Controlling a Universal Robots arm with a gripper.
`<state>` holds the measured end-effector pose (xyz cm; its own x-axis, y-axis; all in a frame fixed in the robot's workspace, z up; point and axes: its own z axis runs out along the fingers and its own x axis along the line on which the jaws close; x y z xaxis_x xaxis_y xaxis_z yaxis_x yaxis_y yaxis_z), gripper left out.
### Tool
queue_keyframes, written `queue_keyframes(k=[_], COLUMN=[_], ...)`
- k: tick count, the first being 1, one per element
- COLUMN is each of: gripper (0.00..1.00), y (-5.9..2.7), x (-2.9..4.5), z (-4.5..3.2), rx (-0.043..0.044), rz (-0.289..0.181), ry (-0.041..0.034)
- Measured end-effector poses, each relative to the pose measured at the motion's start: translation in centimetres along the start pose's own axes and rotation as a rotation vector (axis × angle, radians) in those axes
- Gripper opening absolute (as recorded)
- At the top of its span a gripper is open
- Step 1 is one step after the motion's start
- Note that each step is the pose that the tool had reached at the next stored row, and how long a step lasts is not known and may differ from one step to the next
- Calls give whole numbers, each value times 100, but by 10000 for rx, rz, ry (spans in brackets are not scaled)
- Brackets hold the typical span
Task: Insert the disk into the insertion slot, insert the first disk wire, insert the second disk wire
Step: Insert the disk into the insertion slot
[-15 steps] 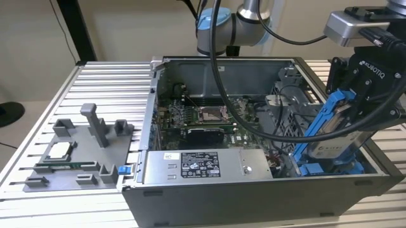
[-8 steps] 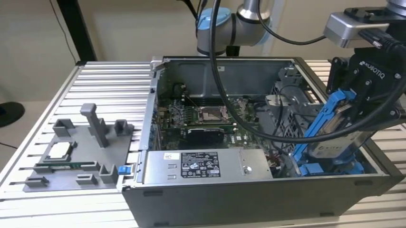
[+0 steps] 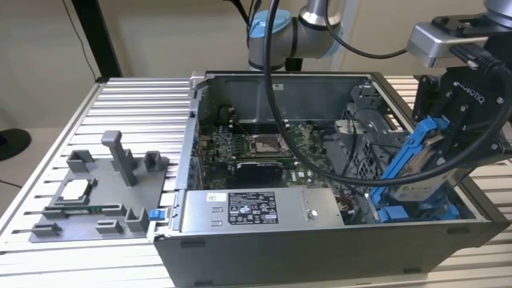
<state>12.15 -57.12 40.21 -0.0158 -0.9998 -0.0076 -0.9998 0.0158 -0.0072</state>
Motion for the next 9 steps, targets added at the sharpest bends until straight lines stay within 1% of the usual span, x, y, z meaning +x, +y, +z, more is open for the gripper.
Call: queue_keyframes(k=[9], gripper=[0], y=[29], x=[1], z=[123], rx=[-14], rz=[1], ry=[-1])
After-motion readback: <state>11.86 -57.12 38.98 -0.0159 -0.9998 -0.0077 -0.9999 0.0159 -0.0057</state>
